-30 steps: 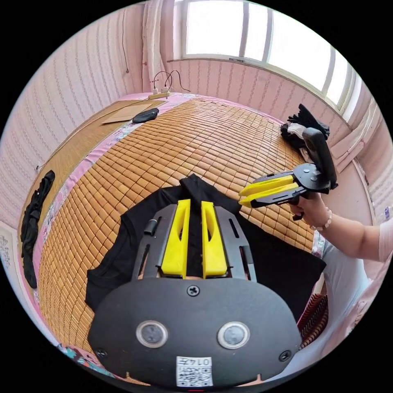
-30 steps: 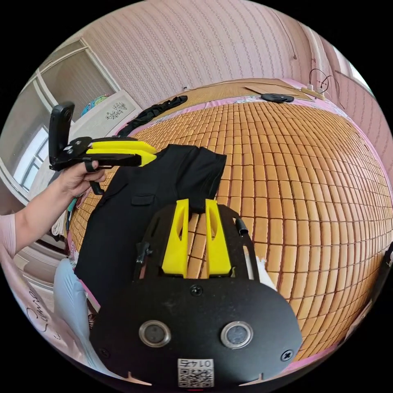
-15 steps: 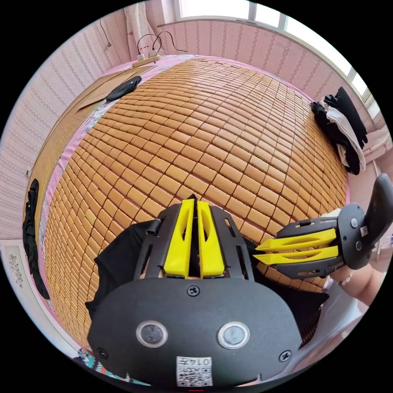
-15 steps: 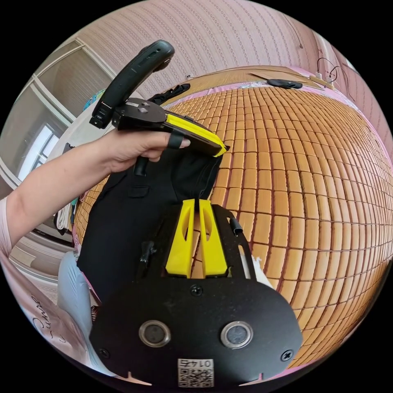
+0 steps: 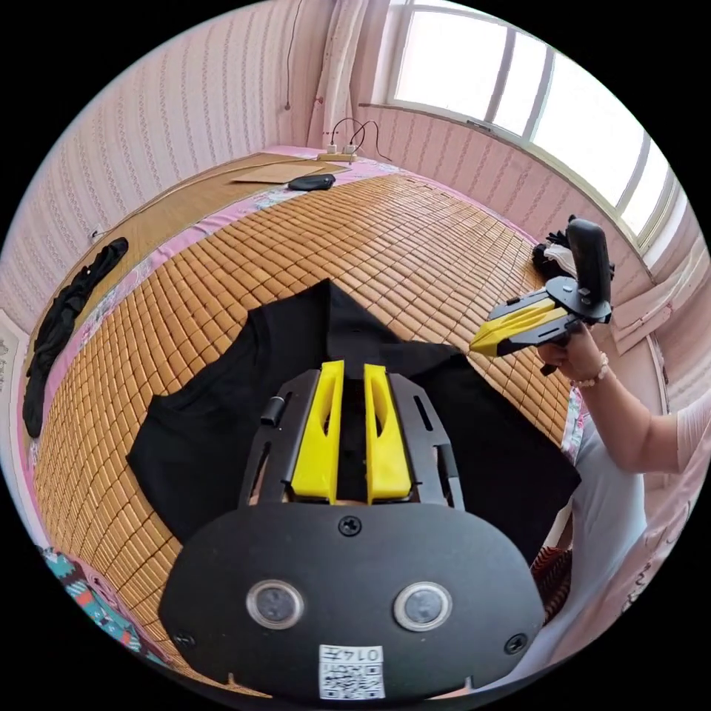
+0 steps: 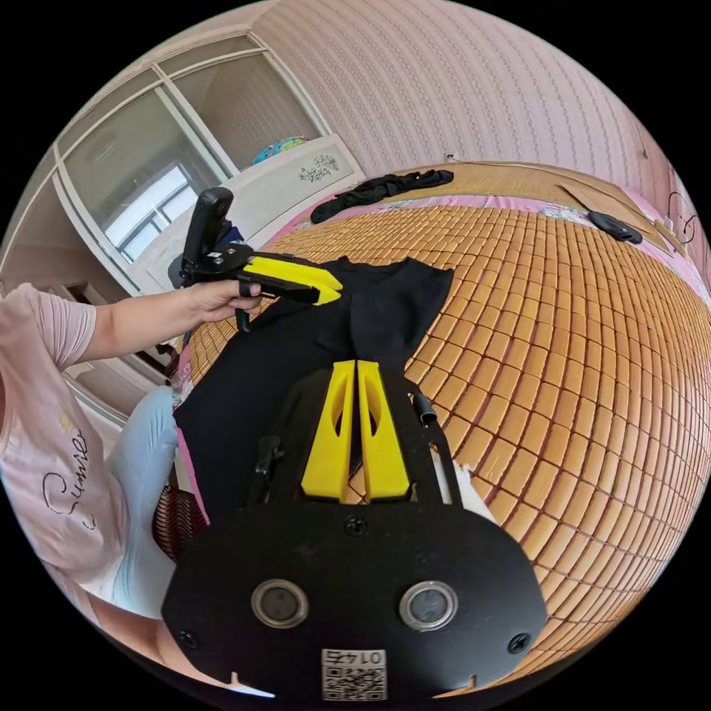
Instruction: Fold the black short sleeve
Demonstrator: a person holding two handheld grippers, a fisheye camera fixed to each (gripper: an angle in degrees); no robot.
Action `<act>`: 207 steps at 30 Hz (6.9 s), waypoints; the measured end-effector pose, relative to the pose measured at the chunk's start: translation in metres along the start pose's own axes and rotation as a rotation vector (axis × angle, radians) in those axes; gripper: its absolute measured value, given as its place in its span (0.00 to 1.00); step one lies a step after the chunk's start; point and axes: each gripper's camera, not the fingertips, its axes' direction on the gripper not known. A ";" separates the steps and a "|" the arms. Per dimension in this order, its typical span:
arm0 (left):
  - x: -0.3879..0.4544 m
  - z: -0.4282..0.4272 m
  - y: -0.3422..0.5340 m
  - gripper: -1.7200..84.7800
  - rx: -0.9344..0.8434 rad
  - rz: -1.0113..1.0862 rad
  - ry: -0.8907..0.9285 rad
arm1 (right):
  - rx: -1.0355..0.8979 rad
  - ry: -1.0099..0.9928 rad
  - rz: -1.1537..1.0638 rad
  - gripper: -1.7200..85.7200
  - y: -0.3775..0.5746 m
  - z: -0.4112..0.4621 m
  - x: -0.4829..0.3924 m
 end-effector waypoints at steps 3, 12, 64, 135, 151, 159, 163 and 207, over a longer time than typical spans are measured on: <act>-0.015 0.002 0.024 0.09 -0.070 -0.070 0.036 | -0.016 0.015 0.011 0.01 0.000 0.003 0.001; -0.029 0.024 0.006 0.10 -0.112 -0.116 -0.019 | -0.080 0.091 -0.003 0.01 -0.011 0.021 -0.012; -0.319 -0.211 0.232 0.01 0.226 -0.675 -0.116 | -0.070 0.277 0.248 0.03 -0.206 0.044 0.023; 0.171 -0.150 0.408 0.01 -0.004 -0.104 -0.015 | -0.598 0.248 -0.139 0.01 -0.104 0.226 -0.274; 0.231 -0.131 0.419 0.02 -0.020 0.035 -0.021 | -0.598 0.339 -0.155 0.02 -0.117 0.222 -0.246; 0.265 -0.138 0.415 0.14 0.227 0.068 0.072 | -0.304 0.320 0.310 0.09 0.055 0.060 -0.196; 0.285 -0.117 0.393 0.18 0.207 0.099 0.098 | -0.337 0.284 0.542 0.12 0.128 0.039 -0.169; 0.382 -0.110 0.364 0.01 0.480 0.256 0.106 | 0.414 -0.146 0.726 0.04 0.192 -0.029 -0.034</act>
